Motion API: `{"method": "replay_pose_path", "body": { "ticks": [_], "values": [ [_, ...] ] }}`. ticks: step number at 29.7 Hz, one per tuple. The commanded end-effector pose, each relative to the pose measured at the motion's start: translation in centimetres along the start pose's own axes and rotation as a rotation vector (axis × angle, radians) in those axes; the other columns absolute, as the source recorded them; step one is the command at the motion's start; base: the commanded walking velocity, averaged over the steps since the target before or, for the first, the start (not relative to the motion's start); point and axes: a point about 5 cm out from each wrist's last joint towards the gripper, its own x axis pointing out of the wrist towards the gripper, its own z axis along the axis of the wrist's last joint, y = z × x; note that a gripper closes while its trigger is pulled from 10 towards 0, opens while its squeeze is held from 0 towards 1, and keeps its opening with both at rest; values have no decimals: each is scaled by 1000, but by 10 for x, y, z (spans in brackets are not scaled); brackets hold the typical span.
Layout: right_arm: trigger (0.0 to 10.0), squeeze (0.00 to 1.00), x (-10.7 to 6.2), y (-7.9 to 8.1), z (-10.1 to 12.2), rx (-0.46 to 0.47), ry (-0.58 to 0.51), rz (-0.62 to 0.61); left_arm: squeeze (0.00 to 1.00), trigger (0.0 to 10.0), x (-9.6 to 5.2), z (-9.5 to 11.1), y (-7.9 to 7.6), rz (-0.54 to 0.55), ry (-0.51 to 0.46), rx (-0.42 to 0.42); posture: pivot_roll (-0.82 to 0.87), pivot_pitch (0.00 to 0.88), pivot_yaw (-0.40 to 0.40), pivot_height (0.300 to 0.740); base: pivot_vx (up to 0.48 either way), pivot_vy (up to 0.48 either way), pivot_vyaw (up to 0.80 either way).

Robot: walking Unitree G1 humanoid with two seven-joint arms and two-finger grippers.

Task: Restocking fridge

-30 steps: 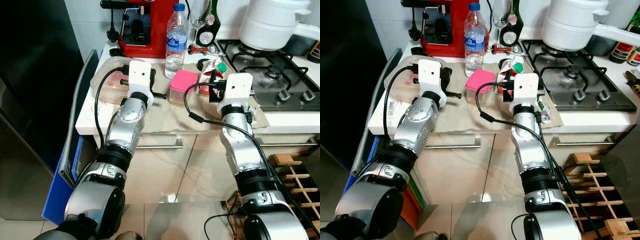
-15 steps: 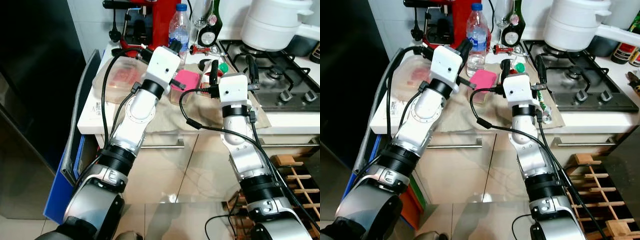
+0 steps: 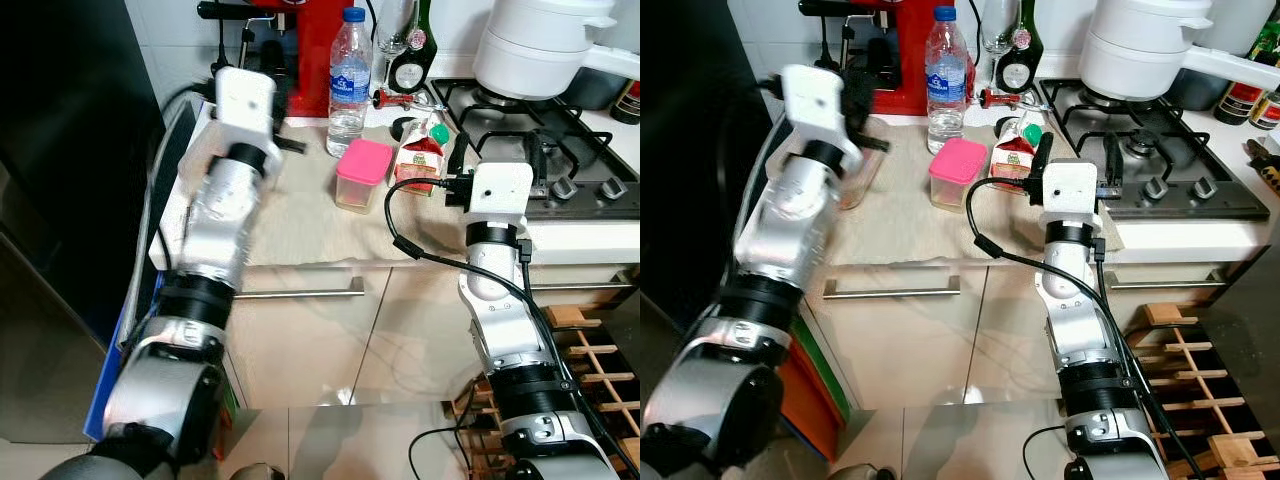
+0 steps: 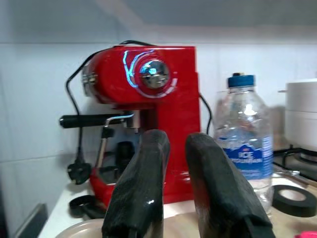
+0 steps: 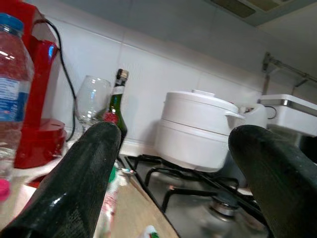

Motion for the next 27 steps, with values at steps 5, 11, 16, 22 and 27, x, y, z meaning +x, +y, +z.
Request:
{"method": "replay_pose_path", "body": {
  "ticks": [5, 11, 16, 22, 27],
  "values": [
    [10000, 0, 2, -4, 5, 31, -4, -13, 1000, 10000, 7, 12, 4, -29, -6, 3, 92, 0, 6, 740, 0, 0, 0],
    [10000, 0, 0, -1, 6, 38, 3, 5, 1000, 10000, 8, 7, 13, -55, 53, 60, 94, 0, -3, 740, 0, 0, 0],
    [10000, 0, 0, 4, 3, 118, 56, 22, 1000, 10000, 4, -14, 10, -103, 181, 12, 93, 0, 1, 740, 0, 0, 0],
    [10000, 0, -3, 3, 0, 134, 80, 30, 1000, 10000, -2, -12, 22, -126, 167, 160, 91, 0, 5, 740, 0, 0, 0],
    [10000, 0, -4, 3, 1, 135, 80, 35, 1000, 10000, -1, -4, 31, -104, 142, 124, 92, 0, 5, 740, 0, 0, 0]
  ]
}}
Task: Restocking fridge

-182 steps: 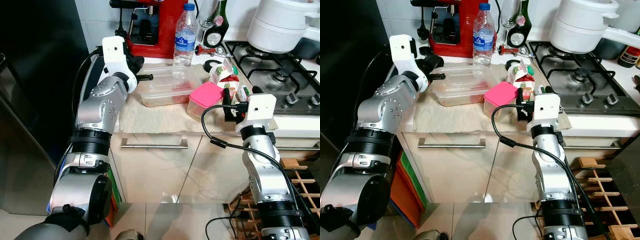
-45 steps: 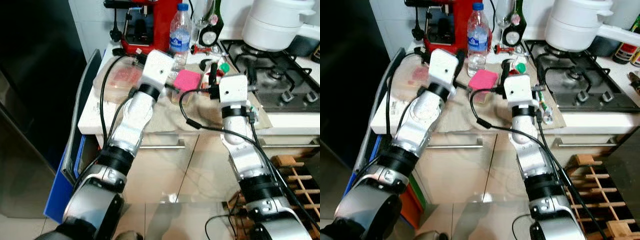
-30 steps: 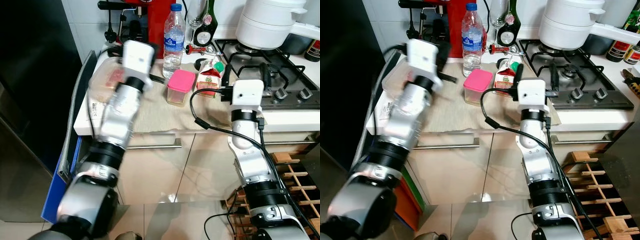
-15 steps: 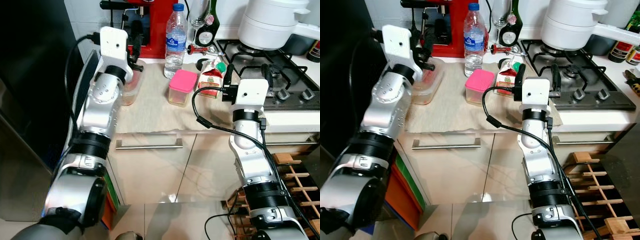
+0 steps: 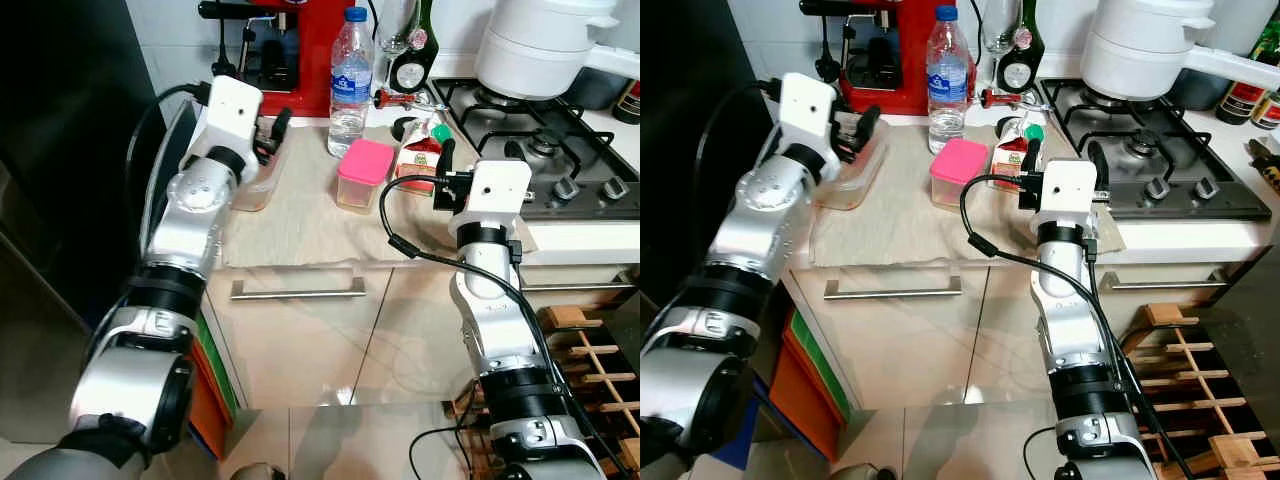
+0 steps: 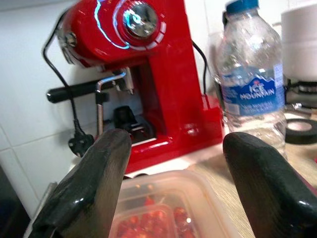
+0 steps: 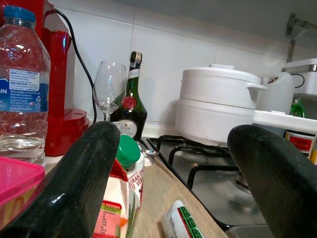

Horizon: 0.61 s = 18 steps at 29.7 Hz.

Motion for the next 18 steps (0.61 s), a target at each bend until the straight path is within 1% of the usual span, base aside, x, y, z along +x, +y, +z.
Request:
{"method": "replay_pose_path", "body": {
  "ticks": [1, 4, 5, 6, 8, 9, 11, 12, 13, 15, 18],
  "values": [
    [10000, 0, 1, -4, 4, 12, -11, -11, 1000, 10000, -1, 10, 7, 13, -39, -6, 93, 0, 3, 740, 0, 0, 0],
    [10000, 0, 0, -5, 5, 12, -11, -4, 1000, 10000, -3, 12, 11, 17, -45, 2, 93, 0, 0, 740, 0, 0, 0],
    [10000, 0, -2, -6, 5, 10, -12, 0, 859, 10000, -7, 10, 14, 3, -43, -18, 91, 0, 0, 740, 0, 0, 0],
    [10000, 0, -2, -7, 6, 6, -13, 1, 0, 10000, -10, 7, 15, -15, -33, -24, 87, 0, 0, 740, 0, 0, 0],
    [10000, 0, -3, -8, 6, 4, -13, 2, 0, 10000, -12, 6, 16, -28, -27, -28, 87, 0, 0, 740, 0, 0, 0],
    [10000, 0, -4, -10, 6, -5, -15, 4, 0, 10000, -17, 2, 20, -50, -11, -35, 88, 0, 0, 740, 0, 0, 0],
    [10000, 0, -7, -13, 5, -16, -12, 4, 0, 10000, -27, -2, 39, -64, 19, -40, 90, 0, -1, 740, 0, 0, 0],
    [10000, 0, -8, -16, 2, -21, 1, -1, 0, 10000, -33, -1, 58, -42, 33, -65, 105, 0, -14, 740, 0, 0, 0],
    [10000, 0, -8, -16, 2, -21, 1, -1, 0, 10000, -33, -1, 58, -42, 33, -65, 105, 0, -14, 740, 0, 0, 0],
    [10000, 0, -9, -17, -1, -24, 13, 0, 0, 10000, -35, 2, 70, 4, 33, -68, 113, 0, -20, 740, 0, 0, 0],
    [10000, 0, -8, -15, -1, -24, 17, 9, 0, 10000, -35, 5, 72, 20, 19, -73, 118, 0, -27, 740, 0, 0, 0]
  ]
}}
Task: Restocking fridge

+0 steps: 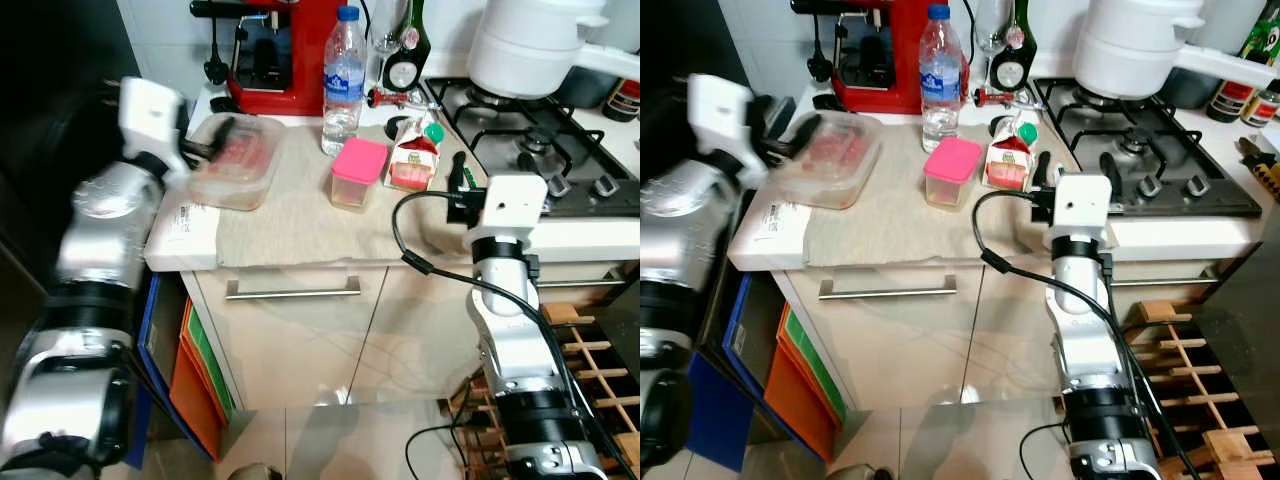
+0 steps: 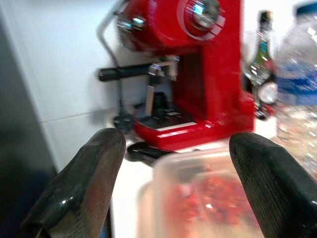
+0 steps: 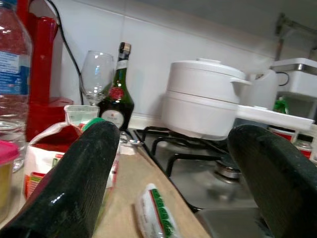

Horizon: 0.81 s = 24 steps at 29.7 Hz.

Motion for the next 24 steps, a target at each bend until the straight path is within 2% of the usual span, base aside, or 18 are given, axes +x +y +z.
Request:
{"method": "replay_pose_path", "body": {
  "ticks": [1, 5, 8, 11, 15, 18, 24],
  "values": [
    [10000, 0, 4, 2, 4, 13, -6, 7, 0, 10000, 4, 7, -5, -12, -18, -5, 118, 0, -27, 740, 0, 0, 0],
    [10000, 0, 5, 5, 5, 15, -9, 17, 0, 10000, 5, 8, -6, -2, -25, -41, 115, 0, -35, 740, 0, 0, 0],
    [10000, 0, 5, 6, 6, 15, -11, 27, 0, 10000, 6, 5, -5, 4, -9, -148, 112, 0, -38, 740, 0, 0, 0],
    [10000, 0, 5, 6, 5, 15, -6, 35, 0, 10000, 8, -5, -11, -11, 51, -265, 111, 0, -40, 740, 0, 0, 0],
    [10000, 0, 6, 9, 6, 16, -9, 46, 0, 10000, 9, -16, -17, 2, 111, -308, 109, 0, -41, 740, 0, 0, 0],
    [10000, 0, 6, 9, 7, 18, -9, 47, 0, 10000, 9, -20, -16, 22, 134, -310, 109, 0, -41, 740, 0, 0, 0],
    [10000, 0, 6, 9, 6, 21, -5, 52, 0, 10000, 6, -24, -1, 95, 207, -311, 105, 0, -39, 740, 0, 0, 0]
  ]
}}
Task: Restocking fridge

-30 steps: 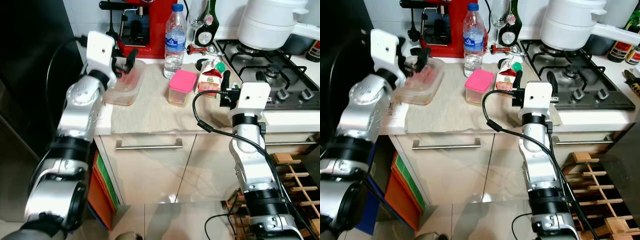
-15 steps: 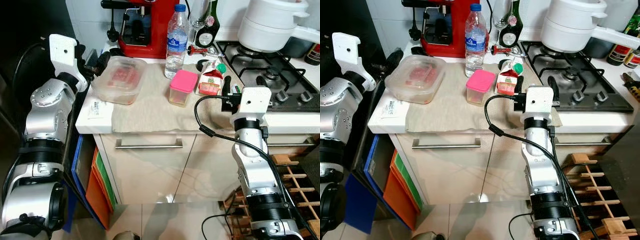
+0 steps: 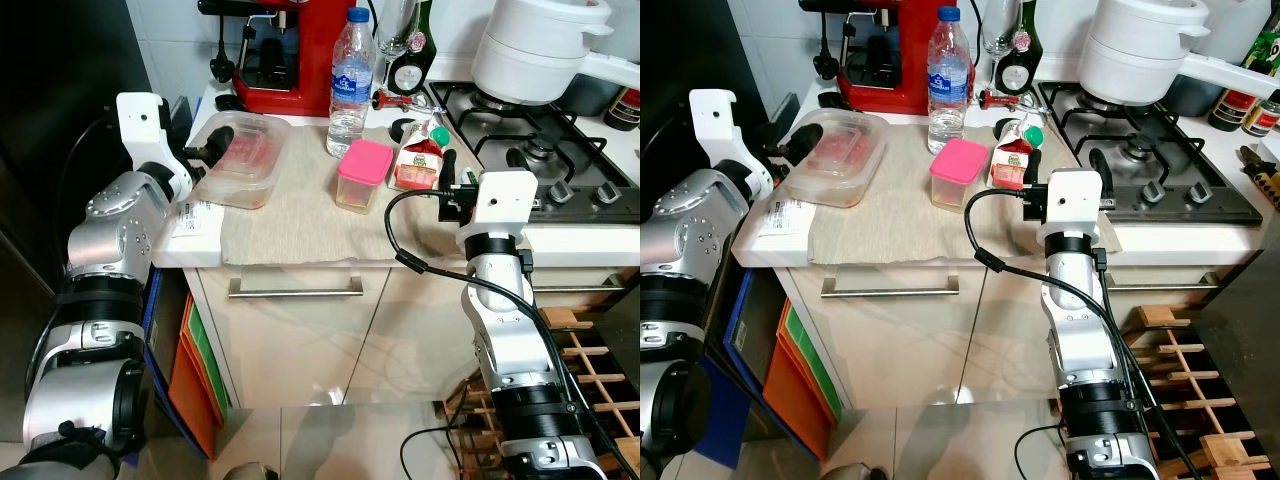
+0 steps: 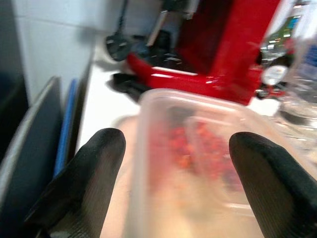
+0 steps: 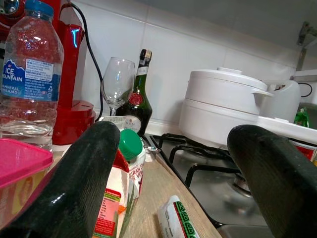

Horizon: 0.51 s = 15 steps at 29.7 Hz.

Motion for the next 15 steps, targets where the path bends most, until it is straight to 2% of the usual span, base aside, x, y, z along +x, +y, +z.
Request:
{"method": "replay_pose_path", "body": {
  "ticks": [1, 4, 7, 9, 10, 11, 15],
  "values": [
    [10000, 0, 2, -1, 0, 10, 9, -2, 0, 10000, 1, 10, 2, 14, -8, -1, 105, 0, -39, 740, 0, 0, 0],
    [10000, 0, 2, -1, 0, 12, 13, -2, 0, 10000, 2, 5, 6, 19, 62, -41, 106, 0, -38, 740, 0, 0, 0],
    [10000, 0, 2, -1, 0, 13, 14, -1, 0, 10000, 3, 3, 5, 0, 85, -106, 106, 0, -38, 740, 0, 0, 0],
    [10000, 0, 3, -1, 0, 14, 15, 1, 0, 10000, 4, 2, 2, -30, 103, -159, 106, 0, -38, 740, 0, 0, 0],
    [10000, 0, 3, -1, 0, 14, 15, 3, 0, 10000, 6, 2, -6, -89, 120, -220, 102, 0, -36, 740, 0, 0, 0],
    [10000, 0, 3, -1, 0, 13, 15, 3, 0, 10000, 7, 3, -11, -117, 125, -242, 102, 0, -36, 740, 0, 0, 0],
    [10000, 0, 3, -1, 0, 11, 15, 2, 0, 10000, 10, 5, -18, -151, 132, -232, 98, 0, -33, 740, 0, 0, 0]
  ]
}}
